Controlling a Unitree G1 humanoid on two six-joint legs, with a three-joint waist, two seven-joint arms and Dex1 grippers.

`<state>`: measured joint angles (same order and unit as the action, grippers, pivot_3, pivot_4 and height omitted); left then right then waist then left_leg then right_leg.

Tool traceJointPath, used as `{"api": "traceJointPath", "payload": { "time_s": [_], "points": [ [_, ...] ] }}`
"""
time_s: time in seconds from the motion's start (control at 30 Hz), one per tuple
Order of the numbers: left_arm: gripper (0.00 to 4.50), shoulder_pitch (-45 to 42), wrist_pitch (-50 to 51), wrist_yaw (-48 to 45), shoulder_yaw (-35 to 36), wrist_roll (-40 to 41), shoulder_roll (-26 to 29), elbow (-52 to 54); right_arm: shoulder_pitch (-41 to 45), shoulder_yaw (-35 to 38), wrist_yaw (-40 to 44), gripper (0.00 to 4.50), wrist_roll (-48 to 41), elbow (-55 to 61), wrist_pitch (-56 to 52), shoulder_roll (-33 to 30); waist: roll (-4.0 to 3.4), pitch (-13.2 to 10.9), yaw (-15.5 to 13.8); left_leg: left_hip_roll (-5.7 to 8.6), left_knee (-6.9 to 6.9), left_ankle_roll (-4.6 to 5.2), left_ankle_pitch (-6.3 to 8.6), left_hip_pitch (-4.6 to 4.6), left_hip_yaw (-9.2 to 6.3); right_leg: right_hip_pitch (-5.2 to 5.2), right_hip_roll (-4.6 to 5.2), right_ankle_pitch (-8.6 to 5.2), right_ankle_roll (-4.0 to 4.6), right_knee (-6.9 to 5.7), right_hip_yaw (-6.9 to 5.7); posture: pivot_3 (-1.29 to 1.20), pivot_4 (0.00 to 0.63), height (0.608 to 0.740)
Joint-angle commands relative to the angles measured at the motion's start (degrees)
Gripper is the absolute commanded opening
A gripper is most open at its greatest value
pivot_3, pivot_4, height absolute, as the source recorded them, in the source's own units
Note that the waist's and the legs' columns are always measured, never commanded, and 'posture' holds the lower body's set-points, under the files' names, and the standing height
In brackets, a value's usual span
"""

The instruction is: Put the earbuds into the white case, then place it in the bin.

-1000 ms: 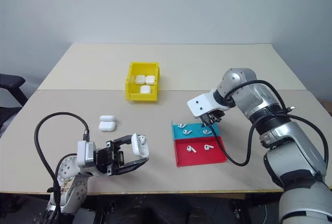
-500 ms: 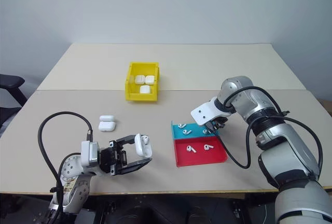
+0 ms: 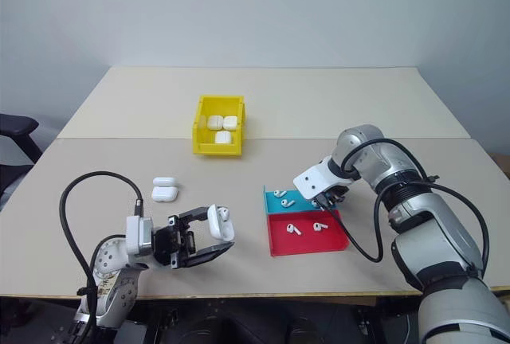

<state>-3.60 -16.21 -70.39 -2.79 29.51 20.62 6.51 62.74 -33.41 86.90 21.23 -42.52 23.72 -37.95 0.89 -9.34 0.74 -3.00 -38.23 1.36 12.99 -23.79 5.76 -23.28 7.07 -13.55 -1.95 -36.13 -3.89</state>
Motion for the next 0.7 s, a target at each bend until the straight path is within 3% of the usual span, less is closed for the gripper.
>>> {"api": "traceJointPath", "payload": {
  "time_s": [0.03,0.07,0.2,0.7],
  "points": [
    [2.79,0.1,-0.7,0.3,-0.3,0.4,0.3,2.3,0.1,1.1,0.9,2.35,-0.9,0.6,0.5,0.2,0.0,0.0,0.0,0.0,0.0,0.0,0.0,0.0,0.0,0.0,0.0,0.0,0.0,0.0,0.0,0.0,0.15,0.74],
    [2.79,0.0,-0.7,0.3,-0.2,0.4,0.4,2.2,0.1,1.2,1.0,2.35,-0.9,0.6,0.3,0.3,0.0,0.0,0.0,0.0,0.0,0.0,0.0,0.0,0.0,0.0,0.0,0.0,0.0,0.0,0.0,0.0,0.15,0.74],
    [2.79,-0.1,-0.6,0.5,-0.4,0.4,0.4,2.4,-0.2,1.5,1.1,1.5,-1.1,0.8,0.4,0.2,0.0,0.0,0.0,0.0,0.0,0.0,0.0,0.0,0.0,0.0,0.0,0.0,0.0,0.0,0.0,0.0,0.15,0.74],
    [2.79,-0.2,0.1,1.3,-0.9,0.5,0.9,2.8,-0.1,1.3,0.2,1.5,0.1,0.1,1.4,-0.8,0.0,0.0,0.0,0.0,0.0,0.0,0.0,0.01,0.0,0.01,0.0,0.0,0.0,-0.01,0.0,0.0,0.15,0.74]
  ]
}}
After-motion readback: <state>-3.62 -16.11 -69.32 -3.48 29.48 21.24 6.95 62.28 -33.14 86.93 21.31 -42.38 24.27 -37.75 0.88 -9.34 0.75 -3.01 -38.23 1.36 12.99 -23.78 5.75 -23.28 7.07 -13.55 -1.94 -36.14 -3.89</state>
